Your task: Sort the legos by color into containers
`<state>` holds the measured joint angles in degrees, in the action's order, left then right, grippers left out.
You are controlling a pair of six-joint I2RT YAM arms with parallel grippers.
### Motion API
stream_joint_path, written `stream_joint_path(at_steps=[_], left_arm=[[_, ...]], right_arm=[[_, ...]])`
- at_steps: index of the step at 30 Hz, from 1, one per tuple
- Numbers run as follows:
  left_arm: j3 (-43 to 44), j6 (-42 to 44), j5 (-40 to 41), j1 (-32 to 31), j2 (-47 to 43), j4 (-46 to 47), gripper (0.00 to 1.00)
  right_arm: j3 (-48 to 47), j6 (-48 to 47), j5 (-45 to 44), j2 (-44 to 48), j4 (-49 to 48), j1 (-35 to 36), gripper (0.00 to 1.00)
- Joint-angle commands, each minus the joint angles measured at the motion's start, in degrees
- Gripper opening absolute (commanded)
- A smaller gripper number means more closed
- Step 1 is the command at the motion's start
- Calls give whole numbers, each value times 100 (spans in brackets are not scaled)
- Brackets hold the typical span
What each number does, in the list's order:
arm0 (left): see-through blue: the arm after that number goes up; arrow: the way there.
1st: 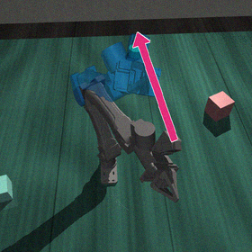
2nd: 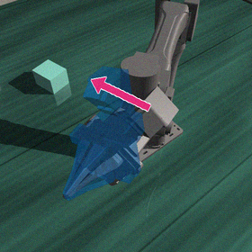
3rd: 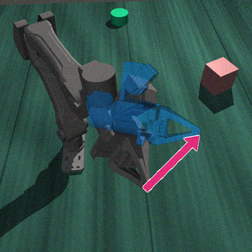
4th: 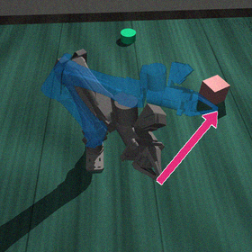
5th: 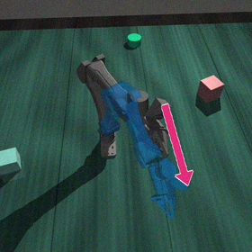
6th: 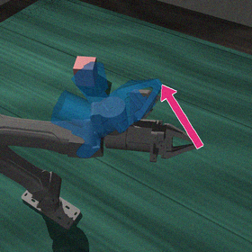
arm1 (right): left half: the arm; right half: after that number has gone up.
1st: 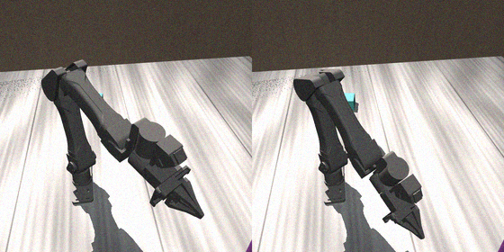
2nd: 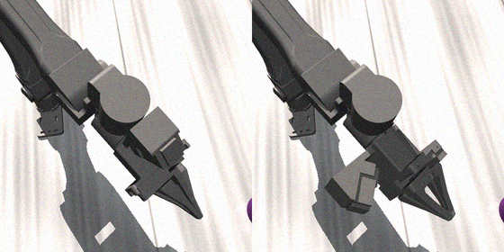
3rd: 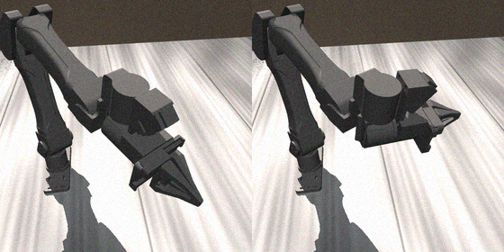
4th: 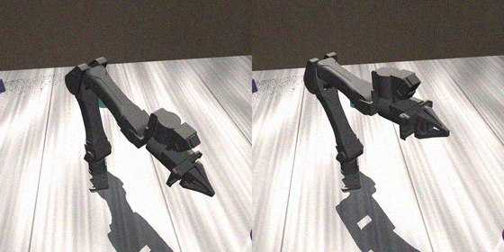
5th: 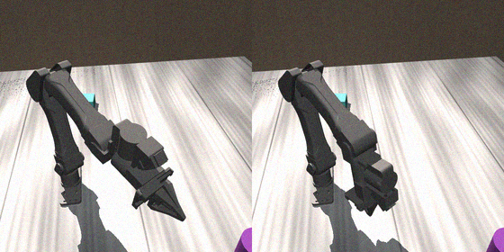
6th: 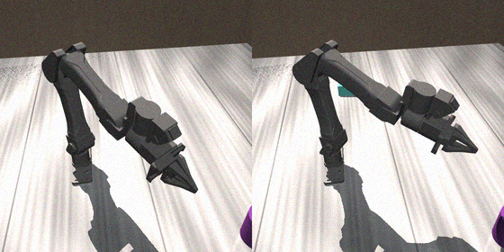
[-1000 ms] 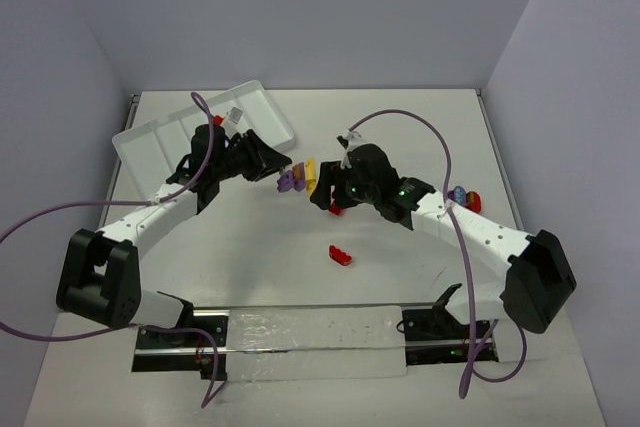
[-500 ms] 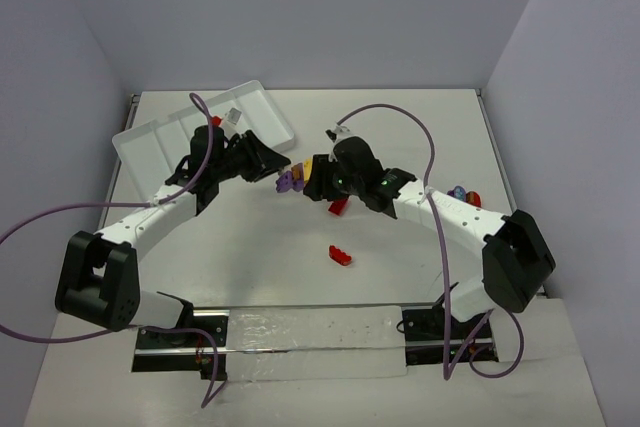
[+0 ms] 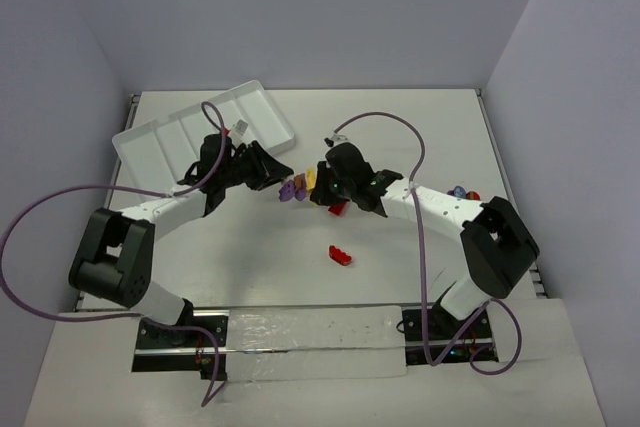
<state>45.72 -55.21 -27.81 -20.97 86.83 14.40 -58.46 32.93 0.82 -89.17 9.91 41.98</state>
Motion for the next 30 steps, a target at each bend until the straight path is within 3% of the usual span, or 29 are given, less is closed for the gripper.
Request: stream_joint_path(at_steps=[1, 6, 10, 19, 22, 24, 25, 27, 30], left_arm=[[-200, 12, -195, 5, 324, 547, 0], [-238, 100, -30, 5, 219, 403, 0], [-146, 322, 310, 14, -14, -75, 0], [-362, 430, 489, 14, -250, -196, 0], [-362, 468, 541, 14, -299, -281, 0], [-336, 509, 621, 14, -347, -402, 0], [-336, 512, 667, 14, -390, -424, 0], [-280, 528, 685, 14, -404, -405, 0], [127, 823, 648, 14, -261, -811, 0]], right_arm=[[6, 88, -309, -136, -246, 44, 0], [47, 177, -855, -338, 10, -24, 0], [159, 7, -916, -289, -16, -84, 0], [-187, -172, -1229, -779, 344, -157, 1], [-413, -244, -1234, -1024, 523, -155, 10], [-541, -296, -1277, -1122, 661, -161, 42], [-591, -315, -1329, -1155, 726, -163, 48], [-618, -350, -1365, -1138, 782, -157, 54], [-486, -378, -1148, -674, 661, -158, 54]])
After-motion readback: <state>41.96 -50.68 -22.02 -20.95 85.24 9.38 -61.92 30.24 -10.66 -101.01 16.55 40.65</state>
